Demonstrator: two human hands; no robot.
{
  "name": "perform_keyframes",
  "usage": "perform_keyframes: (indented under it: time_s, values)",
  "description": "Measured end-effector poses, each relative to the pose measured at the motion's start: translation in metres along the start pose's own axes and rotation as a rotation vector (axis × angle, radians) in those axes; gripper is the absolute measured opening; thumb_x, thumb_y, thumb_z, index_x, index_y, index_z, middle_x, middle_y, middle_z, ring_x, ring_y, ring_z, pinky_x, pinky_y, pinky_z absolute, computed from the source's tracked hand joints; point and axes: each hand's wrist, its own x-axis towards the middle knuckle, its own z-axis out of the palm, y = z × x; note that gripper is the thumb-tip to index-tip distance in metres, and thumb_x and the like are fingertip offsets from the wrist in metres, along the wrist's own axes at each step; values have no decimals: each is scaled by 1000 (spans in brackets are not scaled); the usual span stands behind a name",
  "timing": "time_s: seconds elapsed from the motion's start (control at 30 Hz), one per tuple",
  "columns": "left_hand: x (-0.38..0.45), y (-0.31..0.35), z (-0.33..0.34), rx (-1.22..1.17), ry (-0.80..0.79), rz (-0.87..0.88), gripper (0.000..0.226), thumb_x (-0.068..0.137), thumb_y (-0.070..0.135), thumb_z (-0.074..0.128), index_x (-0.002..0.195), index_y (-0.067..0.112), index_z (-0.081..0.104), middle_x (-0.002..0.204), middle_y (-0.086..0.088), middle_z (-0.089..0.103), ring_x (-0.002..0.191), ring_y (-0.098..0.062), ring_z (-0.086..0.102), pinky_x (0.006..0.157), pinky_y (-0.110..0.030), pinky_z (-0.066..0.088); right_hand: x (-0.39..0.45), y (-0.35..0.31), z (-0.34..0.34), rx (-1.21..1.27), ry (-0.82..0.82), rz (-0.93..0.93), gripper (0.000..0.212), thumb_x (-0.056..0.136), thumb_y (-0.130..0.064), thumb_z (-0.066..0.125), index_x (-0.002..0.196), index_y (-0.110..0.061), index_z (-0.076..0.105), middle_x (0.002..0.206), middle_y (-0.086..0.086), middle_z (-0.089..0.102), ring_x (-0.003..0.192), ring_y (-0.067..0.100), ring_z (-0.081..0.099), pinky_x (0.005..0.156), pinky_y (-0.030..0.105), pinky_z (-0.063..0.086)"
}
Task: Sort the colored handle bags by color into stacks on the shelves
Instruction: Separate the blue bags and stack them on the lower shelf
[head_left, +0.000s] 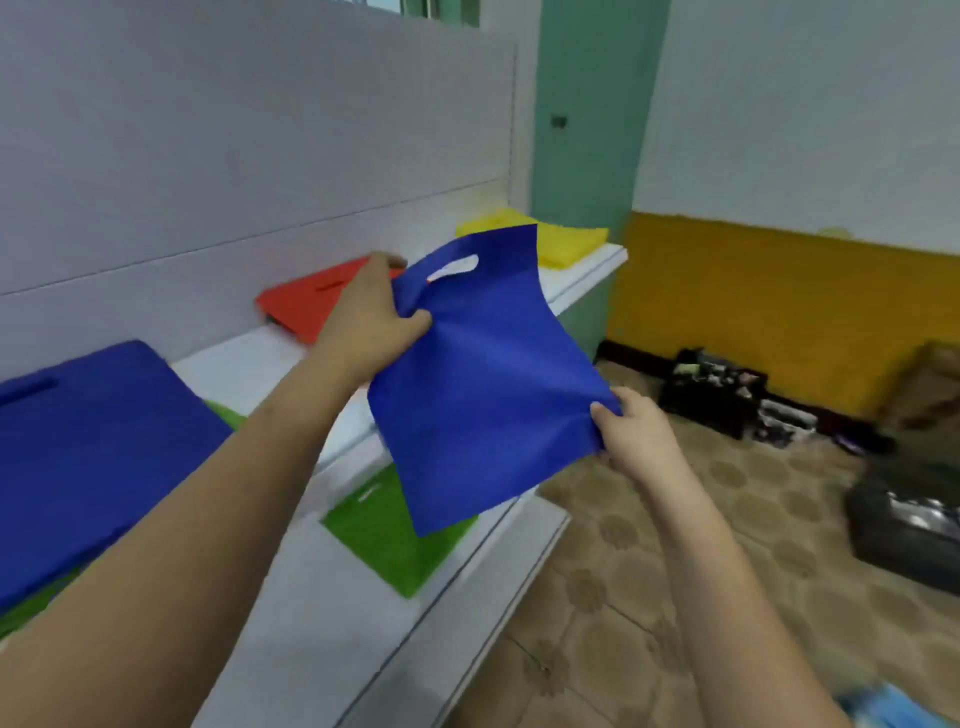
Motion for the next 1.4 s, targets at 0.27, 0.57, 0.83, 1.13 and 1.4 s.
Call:
perform_keyframes:
  time_s: [0.27,0.57,0.83,1.13,1.4]
  values:
    - [17,37,199,-104,-451,56,52,71,35,56,119,19,44,108,0,55,95,-18,59,80,-37,51,40,137,-88,73,25,404,27,101,-12,33,113,-20,55,66,1,43,53,15,36,43,21,27]
    - [74,-1,381,139,-607,-164,19,86,17,68,71,7,62,67,0,55,67,-18,52,54,-27,36,154,262,-156,8,112,487,25,96,-20,55,103,2,65,65,9,56,45,15,47,52,28,36]
    - [114,-75,448,145,-494,-433,53,86,38,71,55,16,35,50,-2,41,52,-29,53,52,-31,32,270,333,-135,-70,76,495,31,88,-40,63,100,-14,72,97,6,72,84,25,65,82,43,55]
    - [176,-193,534,-402,-257,-1096,7,89,0,66,83,3,64,95,-17,65,68,-16,65,52,-19,55,423,355,-66,-17,-141,588,12,94,1,50,93,-3,61,75,19,61,51,16,58,50,26,50]
    - [223,-282,589,-561,126,-1418,9,88,10,72,84,9,64,86,-6,65,69,-9,61,59,-19,56,560,403,28,-29,-193,485,16,93,0,51,88,-6,65,89,27,62,57,18,63,65,36,60]
